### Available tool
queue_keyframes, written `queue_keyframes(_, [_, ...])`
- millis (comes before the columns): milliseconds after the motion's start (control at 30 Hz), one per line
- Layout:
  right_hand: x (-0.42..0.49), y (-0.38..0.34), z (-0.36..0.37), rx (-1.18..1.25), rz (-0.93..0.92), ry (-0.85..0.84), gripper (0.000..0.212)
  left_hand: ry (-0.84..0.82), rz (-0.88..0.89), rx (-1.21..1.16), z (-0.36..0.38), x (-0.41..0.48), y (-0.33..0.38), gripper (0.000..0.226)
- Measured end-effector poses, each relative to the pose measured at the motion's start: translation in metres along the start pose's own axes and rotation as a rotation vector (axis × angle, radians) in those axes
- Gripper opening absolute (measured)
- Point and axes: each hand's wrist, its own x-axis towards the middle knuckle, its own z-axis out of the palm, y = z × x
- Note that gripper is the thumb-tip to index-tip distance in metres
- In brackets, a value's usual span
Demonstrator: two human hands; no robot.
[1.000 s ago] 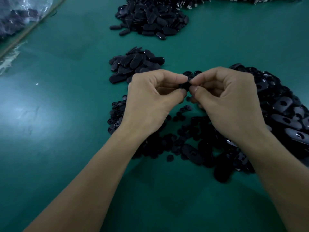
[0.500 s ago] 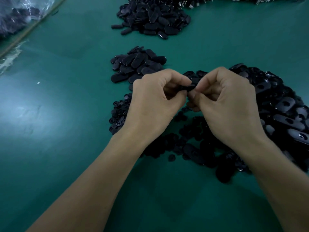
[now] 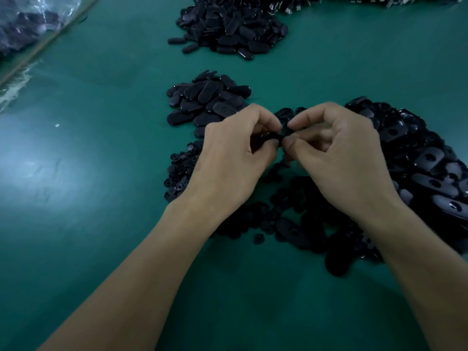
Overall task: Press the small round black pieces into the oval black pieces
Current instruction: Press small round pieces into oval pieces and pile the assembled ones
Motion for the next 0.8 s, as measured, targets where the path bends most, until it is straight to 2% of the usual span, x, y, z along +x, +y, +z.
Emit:
queue_keyframes(100, [0.004, 0.004, -0.005, -0.146, -0.090, -0.005, 0.021, -0.026, -0.061, -0.160, -0.001, 0.001, 0.002, 0.027])
queue_keyframes(200, [0.006, 0.006, -0.007, -0.007, -0.086, -0.075, 0.019, -0.061, -0.113, -0.296, -0.004, 0.004, 0.000, 0.027])
queue_keyframes(333, [0.007, 0.007, -0.008, 0.136, -0.060, -0.086, 0.015, -0.060, -0.148, -0.400, -0.006, 0.005, -0.001, 0.022])
queue_keyframes(800, [0.004, 0.002, -0.011, 0.181, -0.030, -0.072, 0.013, -0.112, -0.225, -0.585, -0.009, 0.005, 0.002, 0.018])
